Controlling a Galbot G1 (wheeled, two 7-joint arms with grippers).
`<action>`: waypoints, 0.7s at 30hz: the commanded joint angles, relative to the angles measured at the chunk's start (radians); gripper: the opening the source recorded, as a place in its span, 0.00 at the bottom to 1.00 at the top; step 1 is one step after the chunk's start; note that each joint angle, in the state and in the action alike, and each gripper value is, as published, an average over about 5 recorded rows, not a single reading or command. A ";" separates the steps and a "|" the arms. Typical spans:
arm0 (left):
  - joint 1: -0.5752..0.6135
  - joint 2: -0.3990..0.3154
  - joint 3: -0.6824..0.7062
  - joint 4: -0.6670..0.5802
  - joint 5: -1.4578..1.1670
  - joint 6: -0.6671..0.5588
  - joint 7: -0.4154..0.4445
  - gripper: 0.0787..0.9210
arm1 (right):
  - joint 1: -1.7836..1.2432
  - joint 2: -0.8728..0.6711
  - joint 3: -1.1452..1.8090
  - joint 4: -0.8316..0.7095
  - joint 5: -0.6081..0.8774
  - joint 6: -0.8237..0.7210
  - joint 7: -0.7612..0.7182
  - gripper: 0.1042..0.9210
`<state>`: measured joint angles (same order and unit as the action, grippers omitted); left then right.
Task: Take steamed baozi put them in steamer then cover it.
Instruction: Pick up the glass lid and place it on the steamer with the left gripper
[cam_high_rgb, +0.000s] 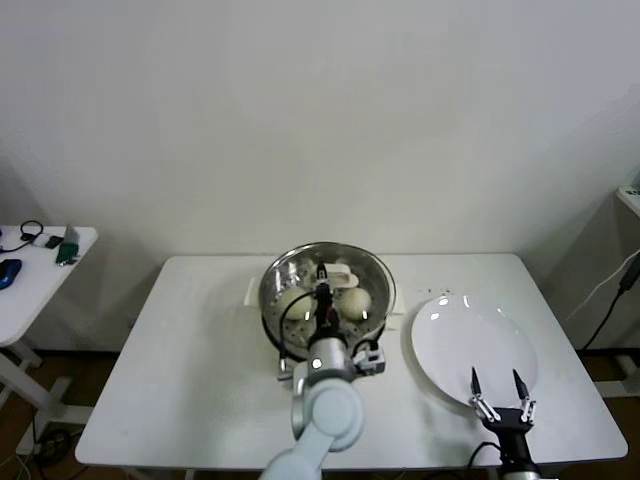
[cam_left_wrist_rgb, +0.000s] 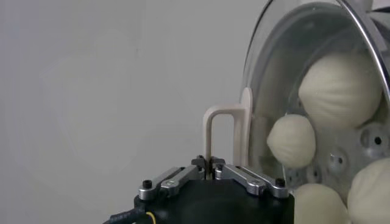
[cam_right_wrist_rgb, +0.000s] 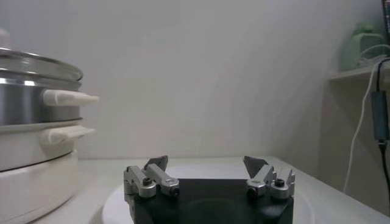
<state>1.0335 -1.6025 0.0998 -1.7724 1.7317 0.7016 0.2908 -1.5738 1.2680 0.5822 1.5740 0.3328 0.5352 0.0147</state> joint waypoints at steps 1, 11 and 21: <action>-0.005 0.000 -0.012 0.034 0.015 -0.001 -0.006 0.07 | 0.000 -0.002 0.001 -0.005 0.002 0.004 0.000 0.88; -0.010 0.016 -0.022 0.052 -0.004 -0.005 -0.038 0.07 | -0.004 0.002 0.001 -0.007 0.002 0.011 0.000 0.88; -0.010 0.022 -0.023 0.058 -0.035 -0.010 -0.068 0.07 | -0.007 0.004 0.002 -0.007 0.002 0.016 0.000 0.88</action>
<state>1.0231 -1.5815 0.0782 -1.7208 1.7145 0.6920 0.2413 -1.5798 1.2719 0.5832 1.5659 0.3336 0.5502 0.0147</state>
